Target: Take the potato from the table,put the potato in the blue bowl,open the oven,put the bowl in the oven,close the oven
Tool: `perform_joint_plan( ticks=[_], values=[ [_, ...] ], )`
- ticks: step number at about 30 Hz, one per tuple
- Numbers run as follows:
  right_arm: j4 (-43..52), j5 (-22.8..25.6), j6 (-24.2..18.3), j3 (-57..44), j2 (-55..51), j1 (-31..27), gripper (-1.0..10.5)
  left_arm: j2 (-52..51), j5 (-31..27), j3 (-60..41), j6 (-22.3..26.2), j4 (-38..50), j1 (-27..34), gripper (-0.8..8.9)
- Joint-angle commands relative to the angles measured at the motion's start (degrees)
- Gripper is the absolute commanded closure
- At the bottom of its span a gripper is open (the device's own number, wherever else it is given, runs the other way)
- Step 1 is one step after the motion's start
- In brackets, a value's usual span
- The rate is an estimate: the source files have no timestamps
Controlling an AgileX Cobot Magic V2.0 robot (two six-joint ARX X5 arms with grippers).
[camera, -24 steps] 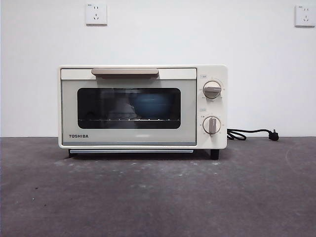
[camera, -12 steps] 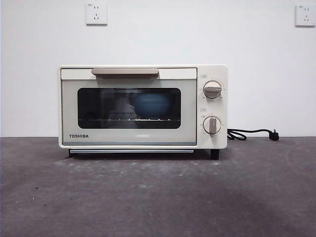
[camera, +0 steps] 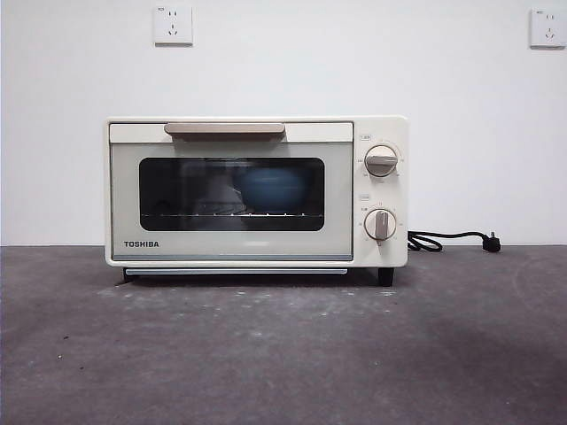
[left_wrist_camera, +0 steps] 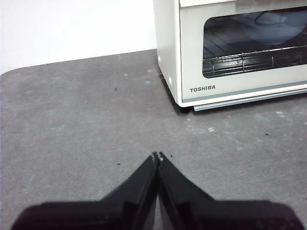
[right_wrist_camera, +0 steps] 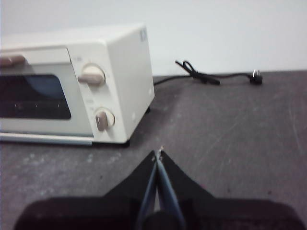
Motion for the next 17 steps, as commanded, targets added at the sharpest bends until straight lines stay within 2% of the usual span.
perform_joint_plan(
  ticks=[1, 14, 17],
  values=[
    [0.17, 0.17, 1.05, -2.10, -1.46, 0.00, 9.5, -0.07, -0.17, -0.66, -0.63, 0.11, 0.17, 8.18],
    [-4.04, 0.13, 1.09, -4.11, -2.58, 0.04, 9.5, -0.07, -0.15, -0.66, -0.61, 0.11, 0.17, 8.18],
    [-4.00, 0.15, 3.67, -4.11, -2.58, 0.04, 9.5, -0.07, -0.15, -0.66, -0.63, 0.11, 0.17, 8.18]
  ],
)
